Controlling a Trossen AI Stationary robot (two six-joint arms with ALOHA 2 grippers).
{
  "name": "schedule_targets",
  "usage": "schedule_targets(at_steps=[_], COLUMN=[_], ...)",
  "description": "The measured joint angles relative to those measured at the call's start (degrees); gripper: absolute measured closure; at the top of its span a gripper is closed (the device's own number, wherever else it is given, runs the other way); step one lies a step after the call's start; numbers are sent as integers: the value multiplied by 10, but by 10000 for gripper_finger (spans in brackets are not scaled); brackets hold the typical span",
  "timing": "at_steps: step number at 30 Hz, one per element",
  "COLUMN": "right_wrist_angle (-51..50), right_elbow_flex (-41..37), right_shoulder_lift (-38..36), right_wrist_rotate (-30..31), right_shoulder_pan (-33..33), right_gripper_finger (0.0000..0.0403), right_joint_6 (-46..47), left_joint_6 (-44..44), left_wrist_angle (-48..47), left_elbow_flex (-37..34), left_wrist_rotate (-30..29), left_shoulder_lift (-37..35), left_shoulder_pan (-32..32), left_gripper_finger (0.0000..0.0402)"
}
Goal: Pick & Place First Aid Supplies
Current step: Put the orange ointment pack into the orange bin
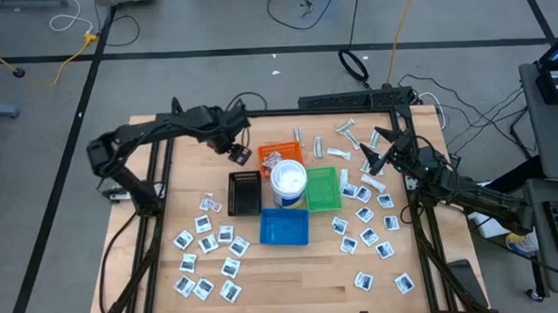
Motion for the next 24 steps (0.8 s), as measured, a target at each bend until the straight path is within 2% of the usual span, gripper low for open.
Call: schedule_targets(at_steps=[11, 18, 24], right_wrist_angle=[0, 0, 0], right_elbow_flex=[0, 0, 0], right_shoulder_lift=[0, 0, 0], right_wrist_rotate=[0, 0, 0], right_shoulder_pan=[0, 0, 0], right_gripper_finger=[23, 23, 23], right_joint_6=[0, 0, 0], left_joint_6=[-113, -178, -210], left_wrist_angle=[-3, -5, -3], left_elbow_flex=[-160, -209, -244], left_wrist_rotate=[30, 43, 43], left_shoulder_lift=[-129, -178, -187], left_shoulder_pan=[-41, -72, -89], left_gripper_finger=[182, 194, 185])
